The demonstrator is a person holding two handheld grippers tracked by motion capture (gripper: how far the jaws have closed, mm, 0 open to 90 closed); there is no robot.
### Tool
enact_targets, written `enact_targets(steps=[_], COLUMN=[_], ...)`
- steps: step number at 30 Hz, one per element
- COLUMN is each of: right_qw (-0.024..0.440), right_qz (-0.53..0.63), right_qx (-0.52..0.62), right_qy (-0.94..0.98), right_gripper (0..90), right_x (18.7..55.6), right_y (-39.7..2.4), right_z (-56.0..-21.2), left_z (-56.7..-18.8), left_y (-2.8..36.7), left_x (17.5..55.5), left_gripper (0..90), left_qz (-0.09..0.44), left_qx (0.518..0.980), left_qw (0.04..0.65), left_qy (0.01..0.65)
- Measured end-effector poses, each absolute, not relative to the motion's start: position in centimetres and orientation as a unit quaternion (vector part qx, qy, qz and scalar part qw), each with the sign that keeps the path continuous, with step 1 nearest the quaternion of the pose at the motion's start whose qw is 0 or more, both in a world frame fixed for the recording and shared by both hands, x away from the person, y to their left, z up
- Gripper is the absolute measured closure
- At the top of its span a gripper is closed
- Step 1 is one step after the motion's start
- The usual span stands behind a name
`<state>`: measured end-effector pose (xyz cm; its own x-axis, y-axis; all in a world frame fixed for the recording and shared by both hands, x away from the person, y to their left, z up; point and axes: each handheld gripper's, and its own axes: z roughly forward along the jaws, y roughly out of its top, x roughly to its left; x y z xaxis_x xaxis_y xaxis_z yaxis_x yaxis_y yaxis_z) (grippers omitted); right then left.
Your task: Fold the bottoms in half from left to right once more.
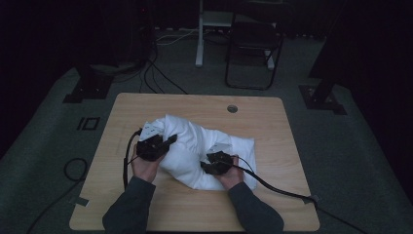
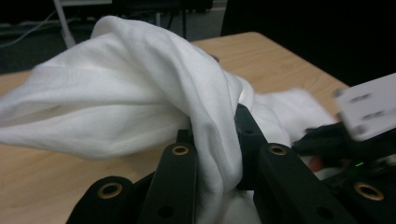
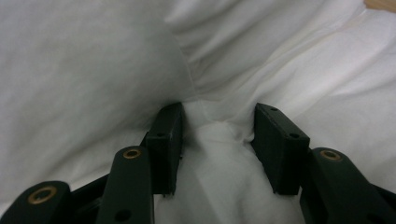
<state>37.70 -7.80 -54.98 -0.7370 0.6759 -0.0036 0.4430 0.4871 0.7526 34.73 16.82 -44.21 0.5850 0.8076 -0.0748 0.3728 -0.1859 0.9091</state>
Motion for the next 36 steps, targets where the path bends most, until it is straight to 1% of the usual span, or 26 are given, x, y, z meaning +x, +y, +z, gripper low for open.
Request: enact_targets(steps=[4,8,11,14,18,21,24,26,28,33,36], right_qw=[0.135,0.144,0.129,0.127,0.171,0.196,0.2,0.201,0.198,0.176,0.162], right_qz=[0.405,0.396,0.406,0.399,0.399,0.408,0.392,0.383,0.374,0.355,0.365], right_qx=[0.336,0.335,0.326,0.304,0.274,0.312,0.364,0.38,0.39,0.404,0.403], right_qy=[0.839,0.843,0.844,0.855,0.858,0.835,0.821,0.818,0.818,0.825,0.823], right_gripper=[52.8,53.0,52.6,46.9,45.5,44.4,42.7,41.1,41.5,44.3,45.7], right_x=[38.0,37.8,37.9,37.6,36.4,36.2,36.7,36.6,36.4,36.7,37.3], right_y=[-7.2,-6.4,-6.2,-6.7,-8.6,-11.5,-14.2,-15.2,-15.9,-15.2,-14.4], right_z=[-55.3,-55.2,-55.2,-54.4,-52.8,-52.0,-52.5,-53.1,-54.0,-55.4,-56.0], left_z=[-43.9,-43.9,-43.9,-43.9,-44.0,-44.1,-44.2,-44.2,-44.3,-44.2,-44.1], left_y=[16.3,15.2,14.3,13.9,13.9,14.0,14.1,14.1,14.1,14.0,13.9], left_x=[34.7,34.7,34.6,34.7,34.6,34.4,34.4,34.4,34.5,34.1,33.9], left_gripper=[82.2,82.2,82.2,82.2,82.2,82.1,82.1,82.1,82.1,82.2,82.1], left_qz=[0.214,0.205,0.208,0.205,0.206,0.207,0.207,0.207,0.205,0.203,0.205], left_qx=[0.739,0.743,0.75,0.753,0.756,0.756,0.756,0.755,0.755,0.755,0.756], left_qw=[0.506,0.512,0.509,0.508,0.505,0.503,0.503,0.504,0.504,0.507,0.506], left_qy=[0.389,0.379,0.368,0.364,0.363,0.364,0.365,0.366,0.366,0.363,0.36])
